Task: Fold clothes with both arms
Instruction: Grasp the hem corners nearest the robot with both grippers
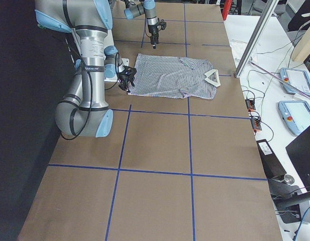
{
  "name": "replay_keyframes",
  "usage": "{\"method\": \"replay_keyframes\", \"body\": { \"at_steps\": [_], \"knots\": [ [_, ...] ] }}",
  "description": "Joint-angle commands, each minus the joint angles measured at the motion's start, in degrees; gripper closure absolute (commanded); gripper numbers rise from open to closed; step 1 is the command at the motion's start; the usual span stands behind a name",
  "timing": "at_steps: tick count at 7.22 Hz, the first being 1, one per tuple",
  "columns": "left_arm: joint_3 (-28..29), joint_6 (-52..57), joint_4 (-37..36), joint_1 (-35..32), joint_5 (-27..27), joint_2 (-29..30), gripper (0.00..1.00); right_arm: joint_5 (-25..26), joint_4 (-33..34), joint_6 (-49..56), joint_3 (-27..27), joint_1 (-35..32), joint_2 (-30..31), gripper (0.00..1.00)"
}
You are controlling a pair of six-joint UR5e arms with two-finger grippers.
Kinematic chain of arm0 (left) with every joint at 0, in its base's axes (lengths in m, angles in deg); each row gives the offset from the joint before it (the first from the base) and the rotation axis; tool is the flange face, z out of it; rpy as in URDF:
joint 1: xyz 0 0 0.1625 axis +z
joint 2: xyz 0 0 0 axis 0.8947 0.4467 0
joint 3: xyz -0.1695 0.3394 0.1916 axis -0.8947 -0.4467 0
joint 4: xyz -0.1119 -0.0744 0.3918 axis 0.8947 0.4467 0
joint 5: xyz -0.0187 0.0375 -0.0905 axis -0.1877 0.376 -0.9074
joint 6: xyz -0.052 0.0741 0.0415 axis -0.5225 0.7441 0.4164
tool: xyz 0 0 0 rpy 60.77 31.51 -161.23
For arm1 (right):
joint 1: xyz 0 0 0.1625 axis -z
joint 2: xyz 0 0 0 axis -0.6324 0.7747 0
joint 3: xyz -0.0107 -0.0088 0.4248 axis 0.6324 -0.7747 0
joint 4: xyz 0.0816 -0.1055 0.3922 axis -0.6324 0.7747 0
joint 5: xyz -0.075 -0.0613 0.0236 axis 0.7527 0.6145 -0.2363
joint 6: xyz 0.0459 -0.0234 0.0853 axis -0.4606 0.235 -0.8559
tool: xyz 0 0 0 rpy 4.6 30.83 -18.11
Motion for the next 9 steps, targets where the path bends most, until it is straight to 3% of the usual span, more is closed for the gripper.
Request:
{"method": "replay_keyframes", "body": {
  "at_steps": [1, 9],
  "knots": [
    [0.02, 0.06, 0.00, 0.01, 0.00, 0.00, 0.00, 0.60, 0.09, -0.34, -1.38, 1.25, -0.80, 0.37],
    [-0.60, -0.03, 0.00, 0.01, -0.09, 0.00, 0.00, 0.96, 0.09, -1.75, -3.49, 3.37, -0.89, 0.42]
  ]
}}
